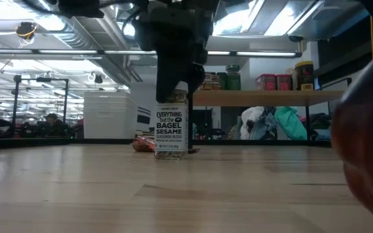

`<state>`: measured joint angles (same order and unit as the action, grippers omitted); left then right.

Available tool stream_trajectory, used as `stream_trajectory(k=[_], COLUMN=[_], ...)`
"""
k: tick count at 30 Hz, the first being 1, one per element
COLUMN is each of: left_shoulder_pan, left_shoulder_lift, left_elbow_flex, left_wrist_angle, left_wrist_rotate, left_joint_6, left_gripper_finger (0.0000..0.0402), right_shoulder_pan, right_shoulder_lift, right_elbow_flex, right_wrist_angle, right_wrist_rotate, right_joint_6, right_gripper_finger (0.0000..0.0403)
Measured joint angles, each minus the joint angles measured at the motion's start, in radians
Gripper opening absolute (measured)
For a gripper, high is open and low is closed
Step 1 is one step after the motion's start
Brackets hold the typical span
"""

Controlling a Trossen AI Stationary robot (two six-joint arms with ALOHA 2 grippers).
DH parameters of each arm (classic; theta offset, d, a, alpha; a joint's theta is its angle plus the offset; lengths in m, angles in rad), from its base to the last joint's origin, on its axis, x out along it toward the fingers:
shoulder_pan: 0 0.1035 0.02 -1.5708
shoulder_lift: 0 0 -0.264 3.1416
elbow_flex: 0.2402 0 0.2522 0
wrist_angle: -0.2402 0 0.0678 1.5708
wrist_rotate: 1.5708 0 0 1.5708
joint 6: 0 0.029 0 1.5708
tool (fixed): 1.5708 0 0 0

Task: Shelf spices
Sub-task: Put the white seasoning can on the shelf

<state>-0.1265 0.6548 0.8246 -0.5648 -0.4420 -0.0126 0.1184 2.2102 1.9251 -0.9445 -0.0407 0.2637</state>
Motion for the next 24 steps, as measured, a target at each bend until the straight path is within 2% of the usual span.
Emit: stream_trajectory(k=[13,24], left_shoulder_pan=[0.001,0.001], left_shoulder_lift=[0.0,0.001], left_elbow_flex=[0.0,0.0], left_wrist_angle=[0.007,0.007], left_wrist_rotate=[0.0,0.0], left_joint_6=[0.001,0.001], left_gripper_finger=[0.0255,0.0255], right_shoulder_pan=[-0.001,-0.001], right_shoulder_lift=[0.0,-0.025], right_elbow_flex=[-0.023,-0.021], right_wrist_angle=[0.004,-0.026], right_wrist_rotate=[0.015,0.036], right_joint_6=[-0.007,-0.056], right_gripper_finger=[0.0205,0.0207])
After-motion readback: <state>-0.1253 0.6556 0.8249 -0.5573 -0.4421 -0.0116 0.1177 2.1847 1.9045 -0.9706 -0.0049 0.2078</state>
